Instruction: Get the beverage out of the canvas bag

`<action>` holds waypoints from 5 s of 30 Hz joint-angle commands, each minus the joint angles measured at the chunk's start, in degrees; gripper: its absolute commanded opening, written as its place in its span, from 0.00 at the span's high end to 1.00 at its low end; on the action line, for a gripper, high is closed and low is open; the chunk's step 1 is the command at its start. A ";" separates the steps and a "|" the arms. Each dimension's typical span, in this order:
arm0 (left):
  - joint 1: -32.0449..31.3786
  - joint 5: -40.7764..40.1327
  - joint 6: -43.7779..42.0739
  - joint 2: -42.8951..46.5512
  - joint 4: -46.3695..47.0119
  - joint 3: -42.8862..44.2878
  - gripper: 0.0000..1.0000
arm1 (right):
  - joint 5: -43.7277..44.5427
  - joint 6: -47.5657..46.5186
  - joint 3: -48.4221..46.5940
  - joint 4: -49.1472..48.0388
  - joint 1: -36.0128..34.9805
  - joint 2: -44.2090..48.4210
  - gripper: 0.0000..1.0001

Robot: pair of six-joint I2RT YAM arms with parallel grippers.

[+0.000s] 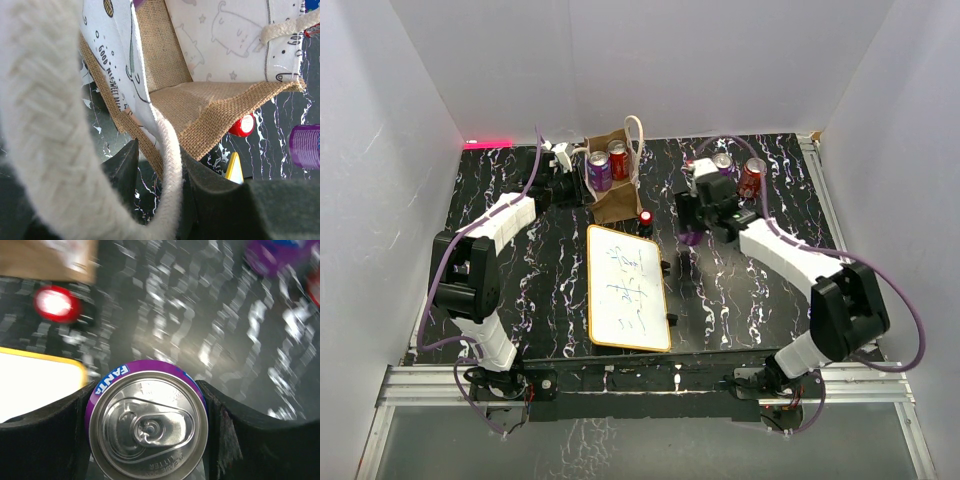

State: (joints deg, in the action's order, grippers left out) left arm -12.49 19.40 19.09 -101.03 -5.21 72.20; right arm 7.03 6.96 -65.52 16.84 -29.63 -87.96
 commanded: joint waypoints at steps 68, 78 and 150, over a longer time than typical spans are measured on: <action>0.01 -0.47 -1.02 3.73 -2.22 -1.54 0.65 | 3.75 -0.27 -1.87 -21.56 39.82 -9.09 0.00; 0.03 -1.64 -2.01 4.11 -2.01 -2.74 0.63 | -11.82 16.31 9.19 -15.74 30.42 3.29 0.02; 8.44 -3.58 7.92 1.76 1.96 -0.23 0.82 | -4.66 -5.47 -68.19 0.89 -4.53 -54.09 0.19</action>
State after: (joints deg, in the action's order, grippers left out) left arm -4.29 17.93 30.44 -101.91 -0.43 71.94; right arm 2.22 3.29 -130.32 19.31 -34.37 -140.55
